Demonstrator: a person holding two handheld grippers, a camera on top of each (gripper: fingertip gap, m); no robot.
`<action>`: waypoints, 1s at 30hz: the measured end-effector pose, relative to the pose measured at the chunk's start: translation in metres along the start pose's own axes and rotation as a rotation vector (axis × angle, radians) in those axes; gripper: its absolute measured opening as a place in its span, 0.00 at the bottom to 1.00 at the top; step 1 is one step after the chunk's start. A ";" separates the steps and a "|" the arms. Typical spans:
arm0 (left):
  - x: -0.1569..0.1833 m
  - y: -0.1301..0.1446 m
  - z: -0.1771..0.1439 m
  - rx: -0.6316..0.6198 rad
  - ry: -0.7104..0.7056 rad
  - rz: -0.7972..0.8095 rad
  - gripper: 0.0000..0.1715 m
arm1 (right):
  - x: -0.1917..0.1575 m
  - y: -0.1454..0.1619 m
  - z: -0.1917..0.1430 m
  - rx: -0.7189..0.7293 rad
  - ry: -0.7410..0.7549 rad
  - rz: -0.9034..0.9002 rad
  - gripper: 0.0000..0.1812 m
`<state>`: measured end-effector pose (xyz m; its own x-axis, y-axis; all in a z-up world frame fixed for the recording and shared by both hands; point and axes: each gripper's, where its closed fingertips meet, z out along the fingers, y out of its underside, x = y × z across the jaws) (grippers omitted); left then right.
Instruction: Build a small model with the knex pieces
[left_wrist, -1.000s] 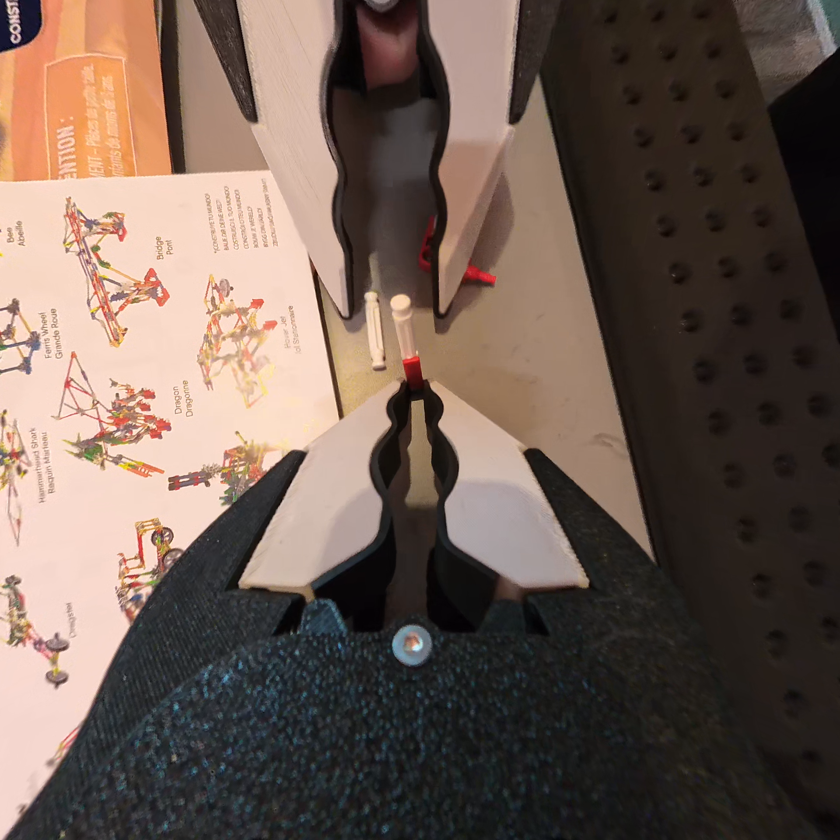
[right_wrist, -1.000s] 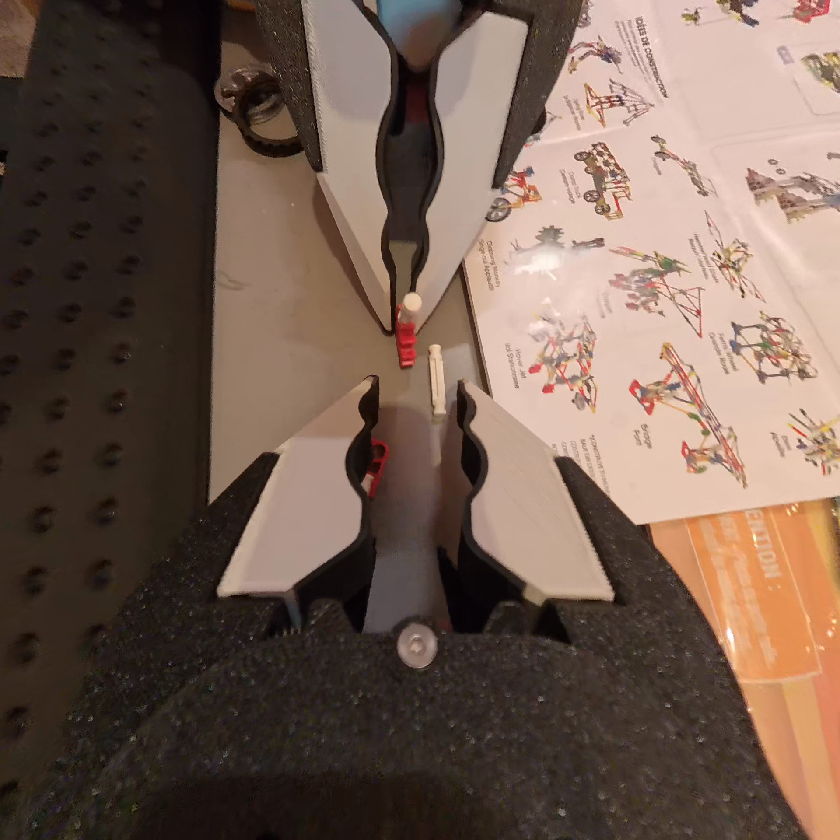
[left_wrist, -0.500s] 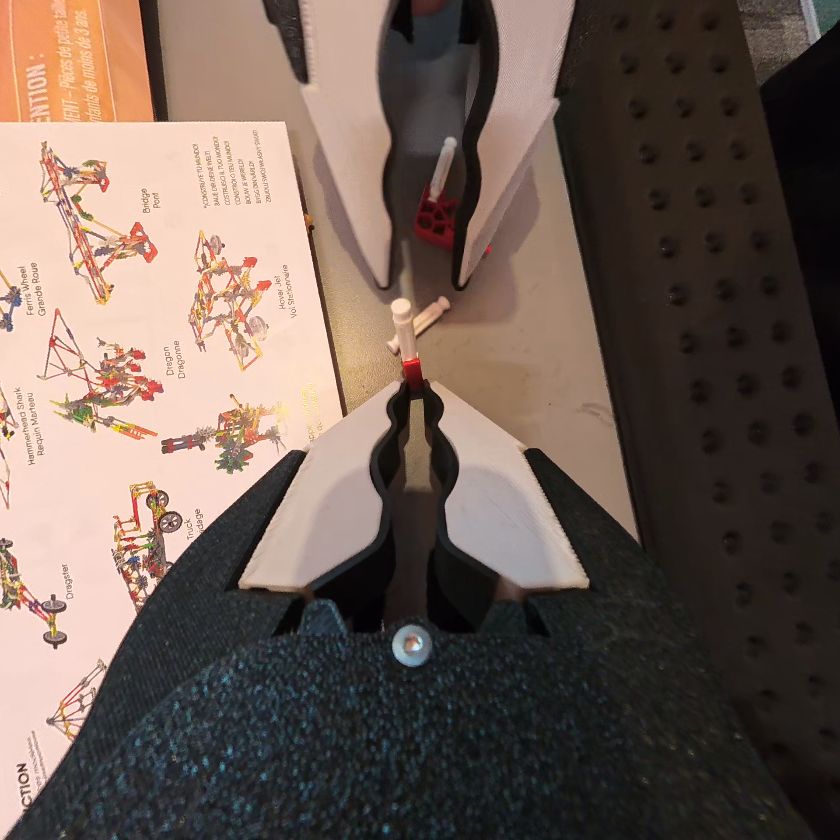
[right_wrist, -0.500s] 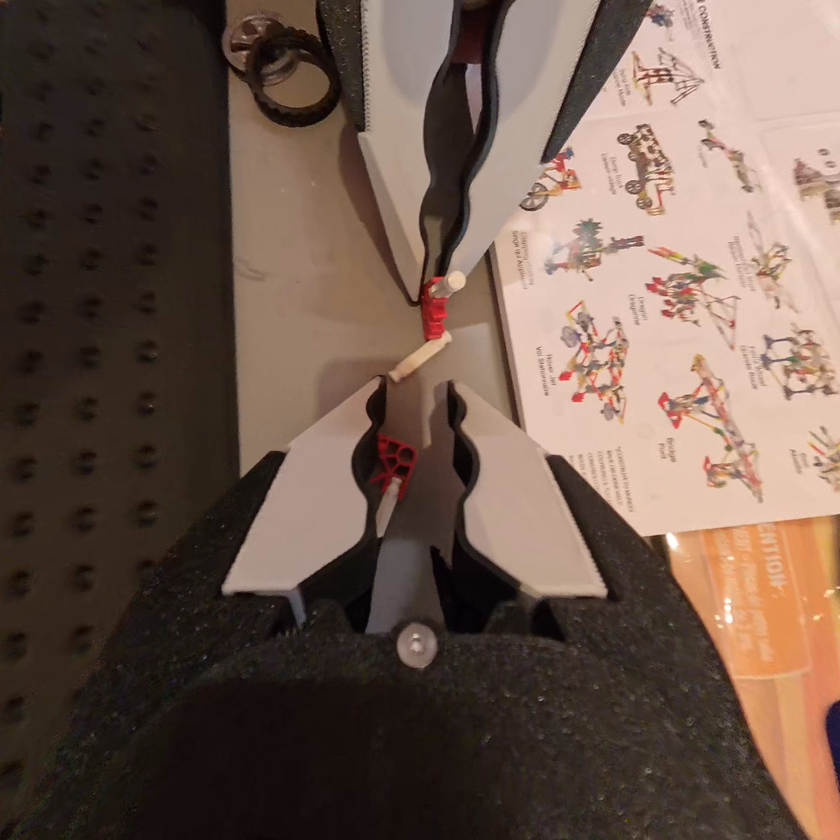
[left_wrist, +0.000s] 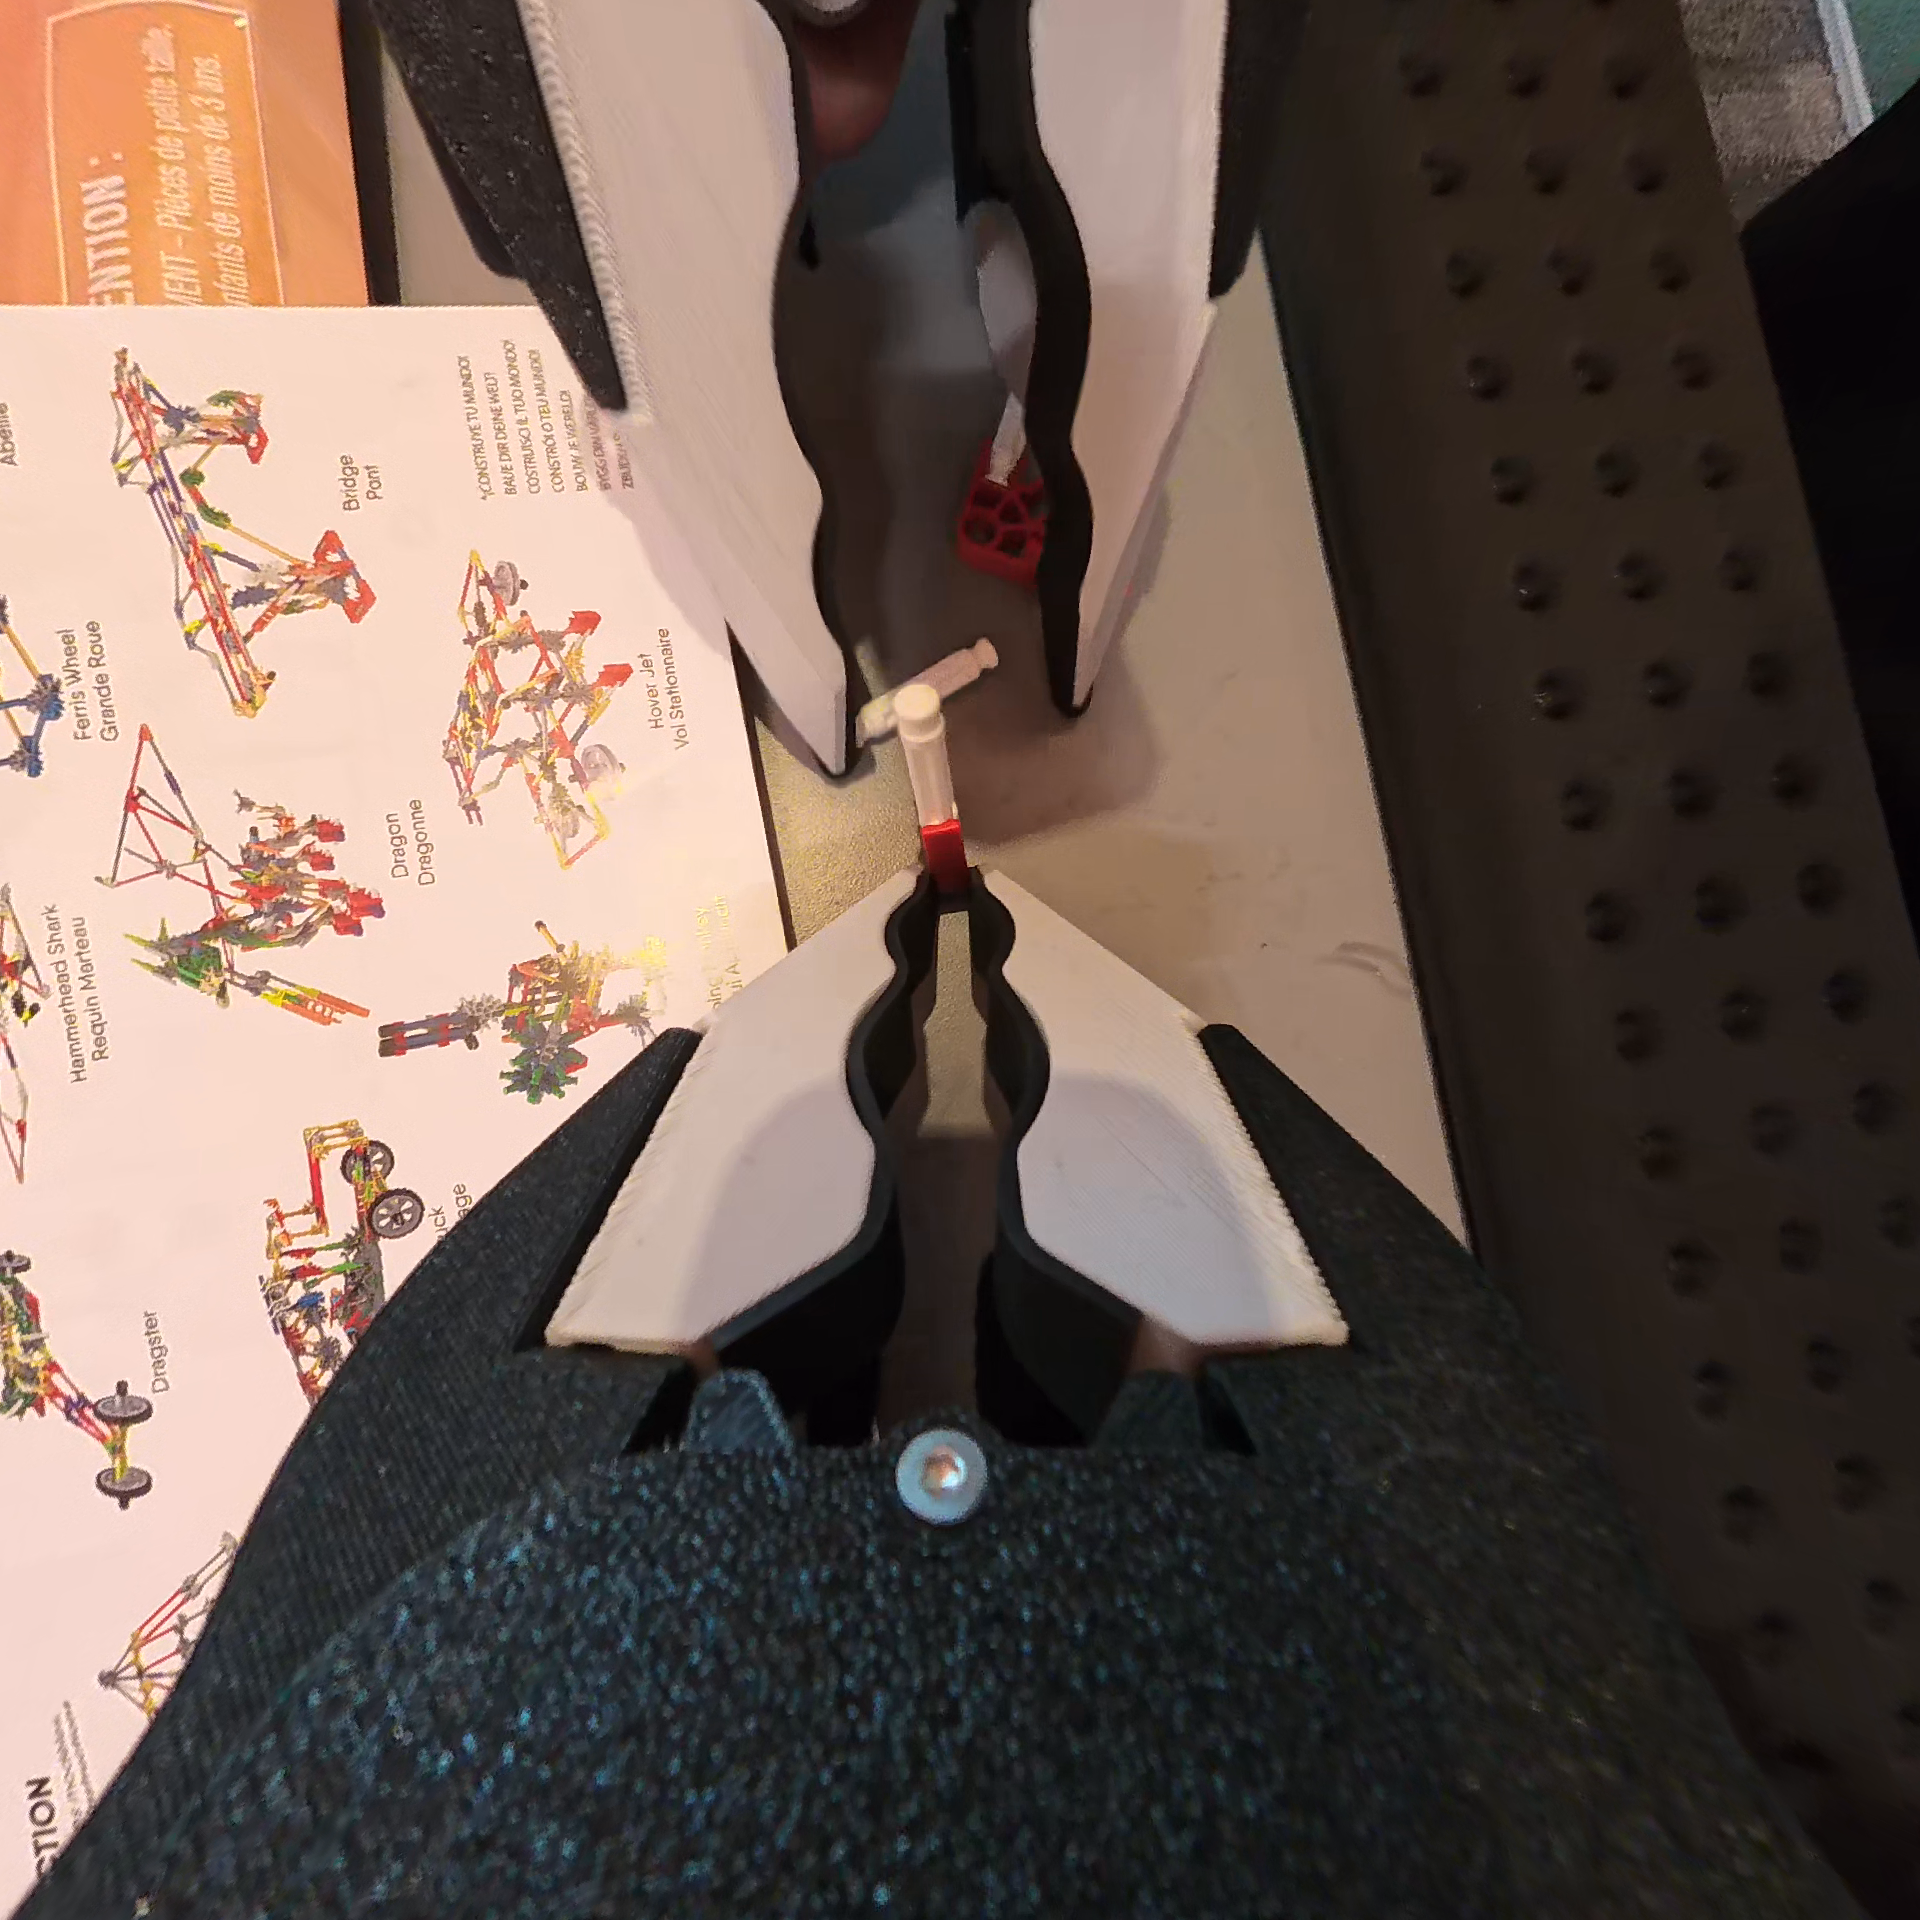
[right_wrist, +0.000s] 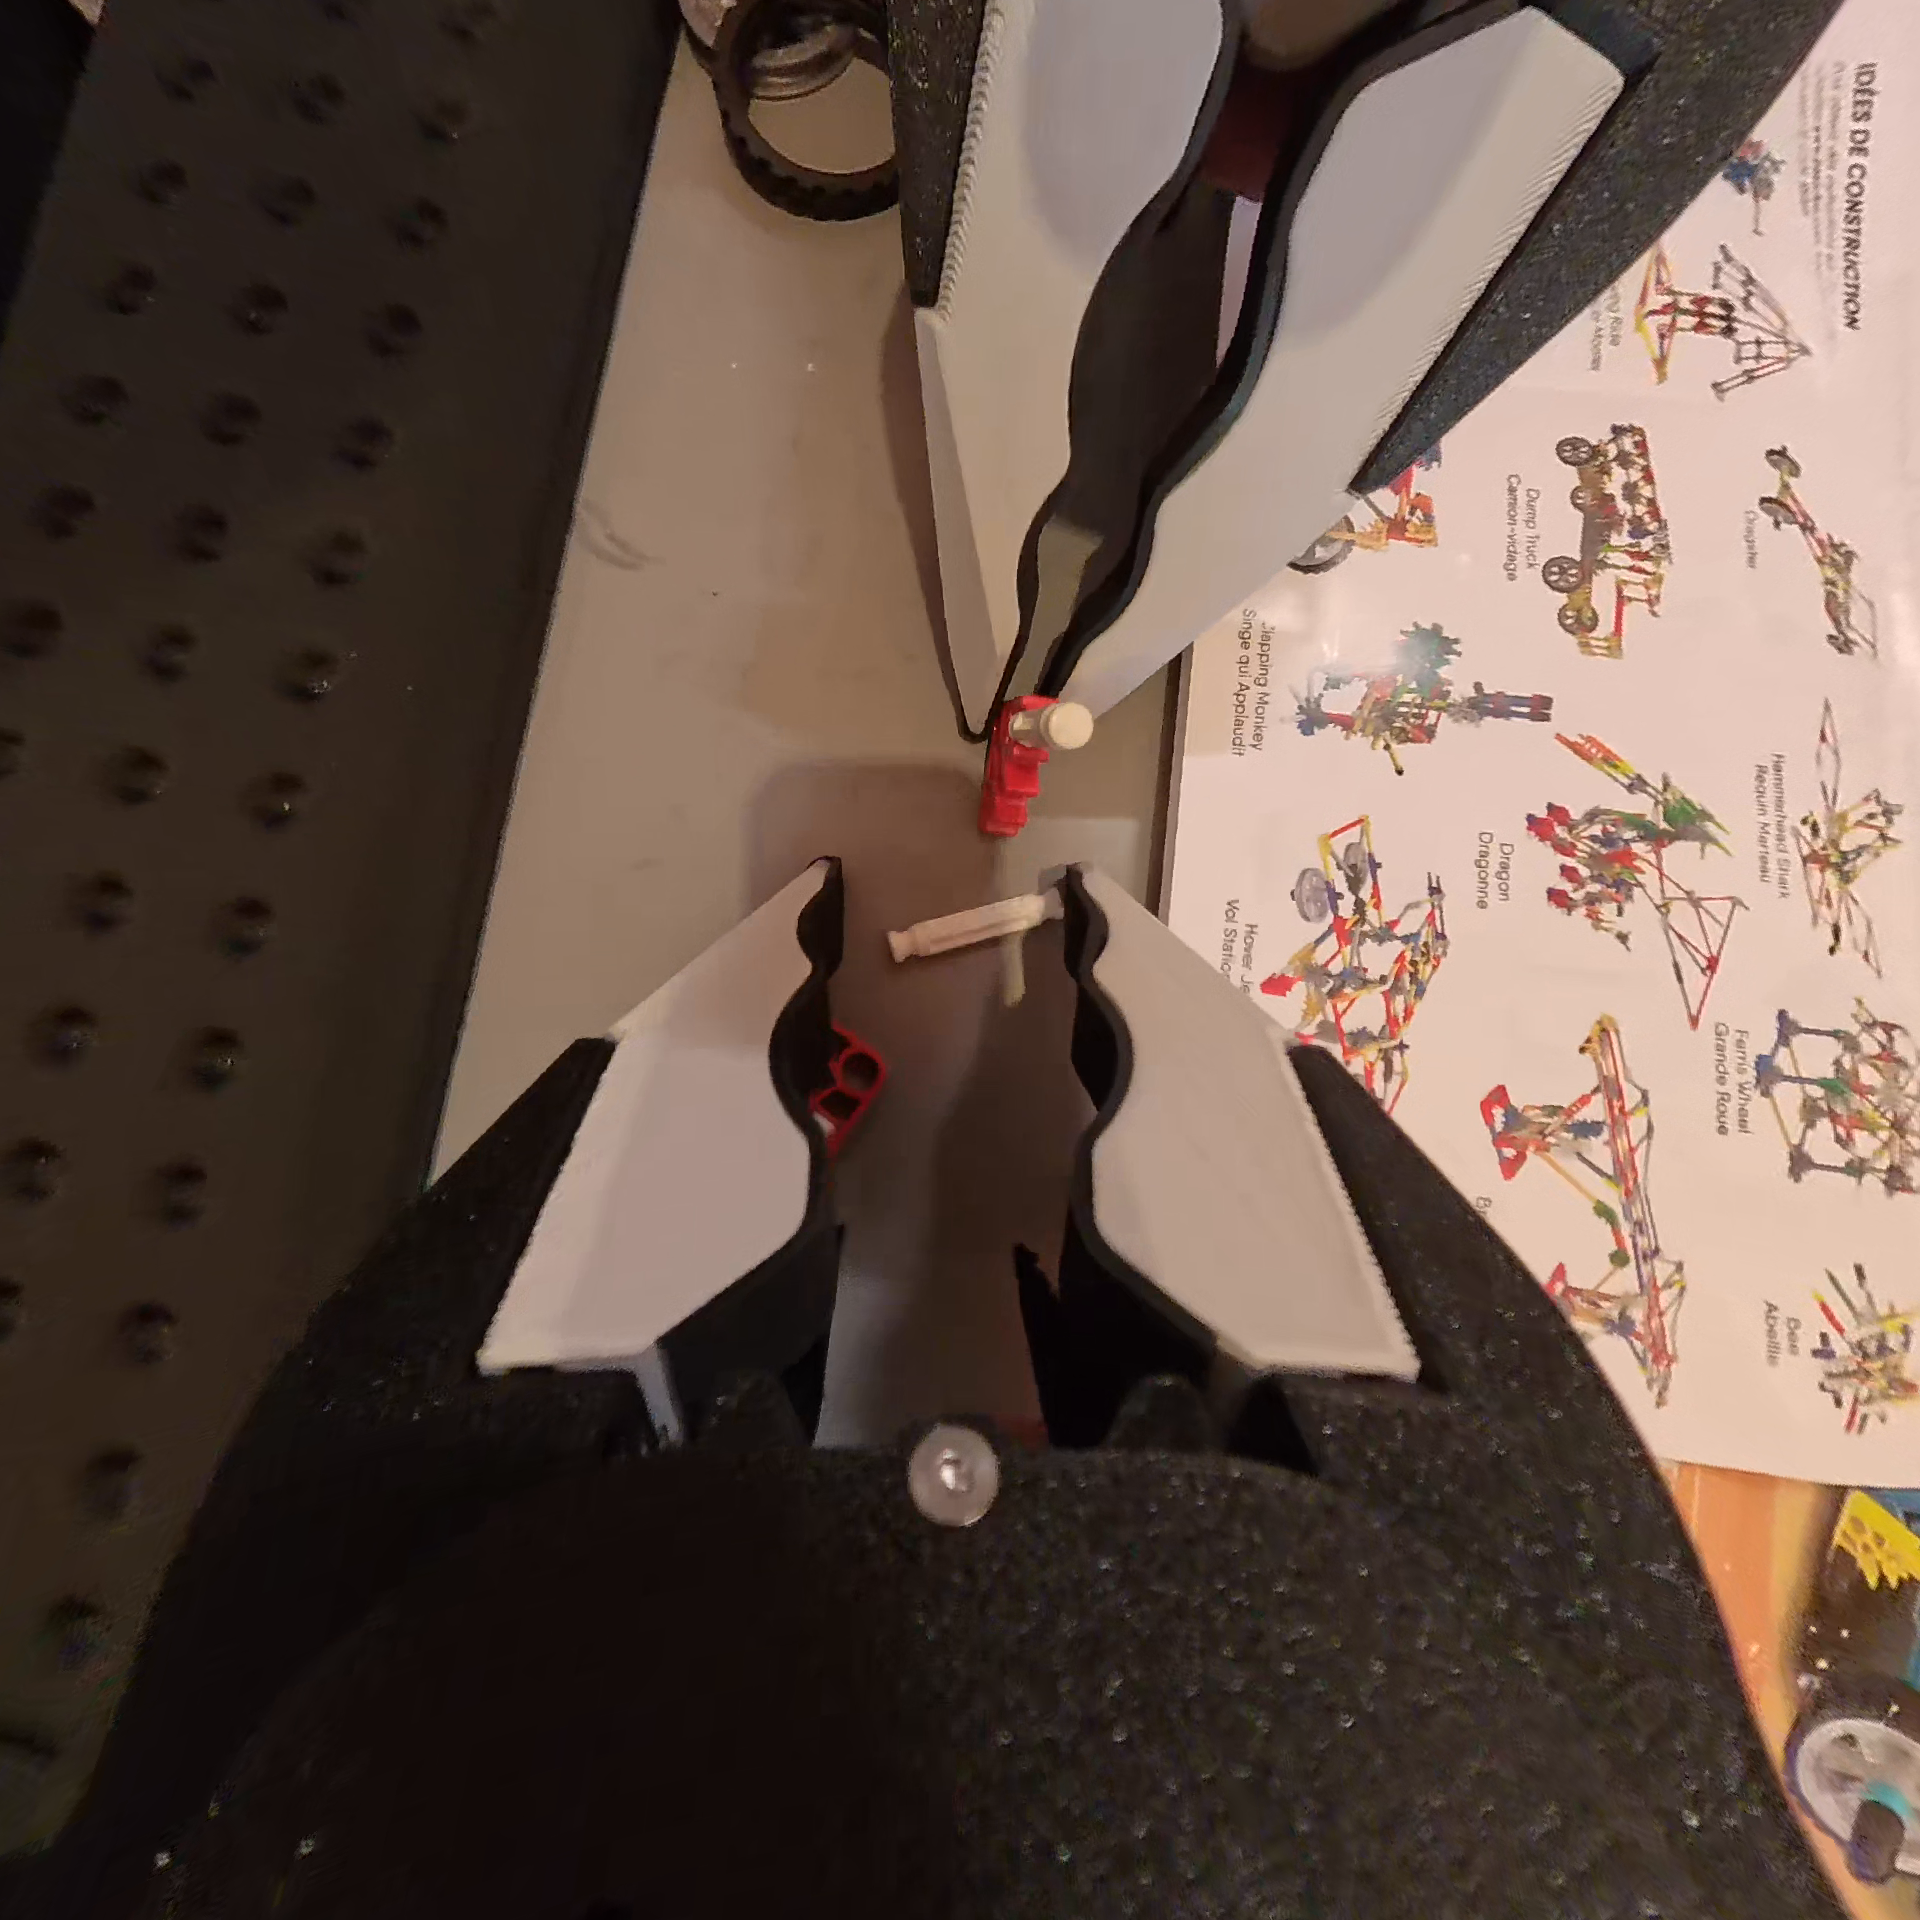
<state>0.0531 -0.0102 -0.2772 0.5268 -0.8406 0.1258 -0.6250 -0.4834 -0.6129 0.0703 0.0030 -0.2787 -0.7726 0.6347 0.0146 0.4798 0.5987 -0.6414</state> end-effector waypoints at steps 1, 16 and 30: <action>0.000 0.000 0.000 -0.001 0.000 0.001 0.01 | 0.000 0.001 -0.002 -0.003 -0.012 0.001 0.23; 0.000 0.000 0.000 0.003 0.008 -0.003 0.01 | 0.006 0.015 -0.012 -0.070 -0.058 -0.078 0.22; 0.000 -0.001 0.000 0.009 0.018 -0.010 0.01 | 0.004 0.011 -0.009 -0.096 -0.070 -0.196 0.21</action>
<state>0.0537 -0.0097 -0.2772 0.5227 -0.8400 0.1457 -0.6146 -0.4897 -0.6184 0.0758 0.0167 -0.2785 -0.8803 0.4682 0.0767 0.3522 0.7533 -0.5555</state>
